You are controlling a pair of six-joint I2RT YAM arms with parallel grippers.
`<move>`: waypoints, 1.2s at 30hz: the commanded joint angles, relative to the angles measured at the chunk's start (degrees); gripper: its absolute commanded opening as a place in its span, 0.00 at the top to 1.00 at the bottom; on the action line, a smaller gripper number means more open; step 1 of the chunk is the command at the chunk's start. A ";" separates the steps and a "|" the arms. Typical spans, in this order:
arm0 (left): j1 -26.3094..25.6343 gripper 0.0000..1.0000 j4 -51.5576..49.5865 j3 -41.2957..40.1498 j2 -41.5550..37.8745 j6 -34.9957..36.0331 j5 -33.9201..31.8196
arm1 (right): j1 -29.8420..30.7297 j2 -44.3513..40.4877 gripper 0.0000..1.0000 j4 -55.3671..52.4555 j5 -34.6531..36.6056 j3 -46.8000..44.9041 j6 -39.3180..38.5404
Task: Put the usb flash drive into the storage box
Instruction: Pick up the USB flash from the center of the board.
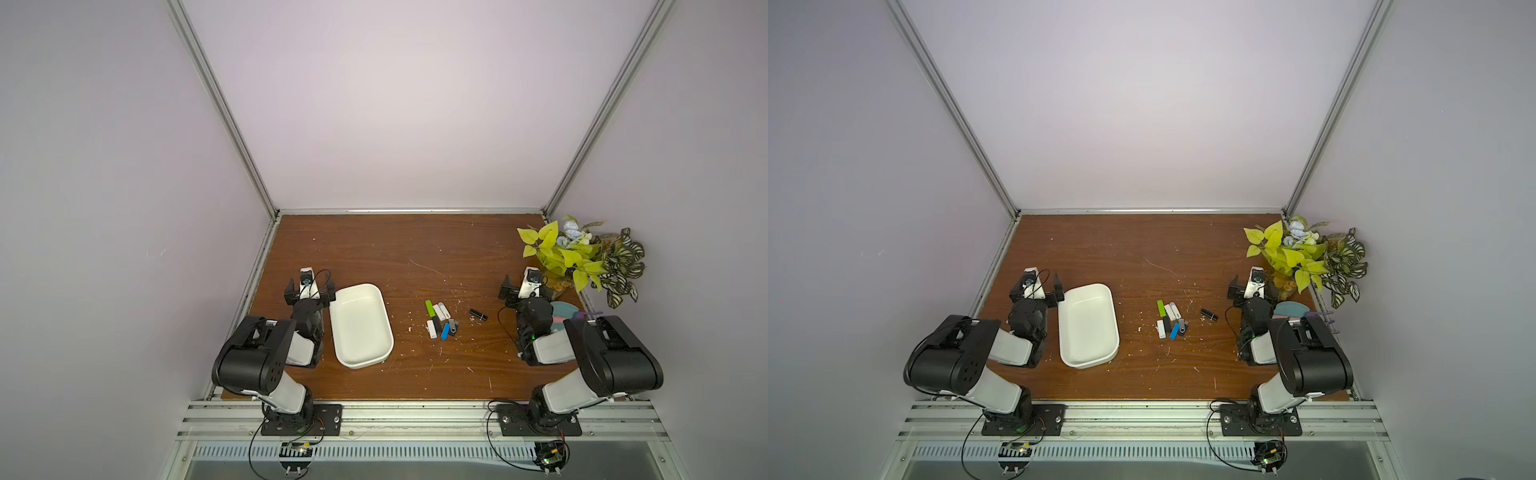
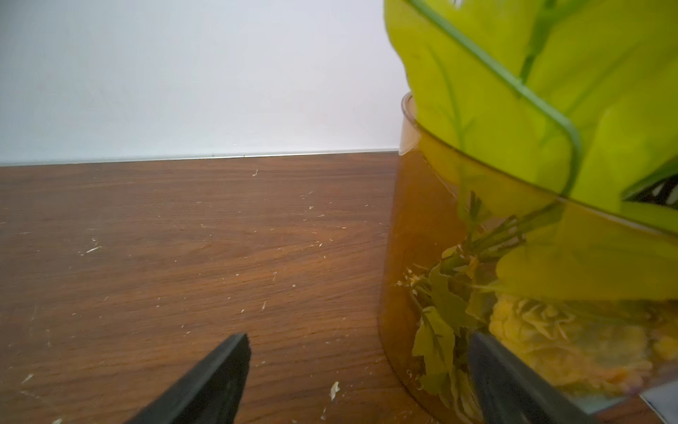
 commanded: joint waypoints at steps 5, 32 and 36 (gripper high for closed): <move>0.62 0.01 -0.39 0.23 0.25 -0.65 0.07 | 0.18 0.05 0.00 2.69 -0.02 0.29 -0.03; -9.40 0.01 -8.69 0.21 -20.20 1.43 -11.52 | 2.36 -26.82 0.00 -30.72 -8.00 8.02 11.54; -8.06 0.00 -33.56 4.18 -34.34 -14.78 -0.44 | 2.81 -35.08 0.00 -40.57 -11.86 7.40 21.33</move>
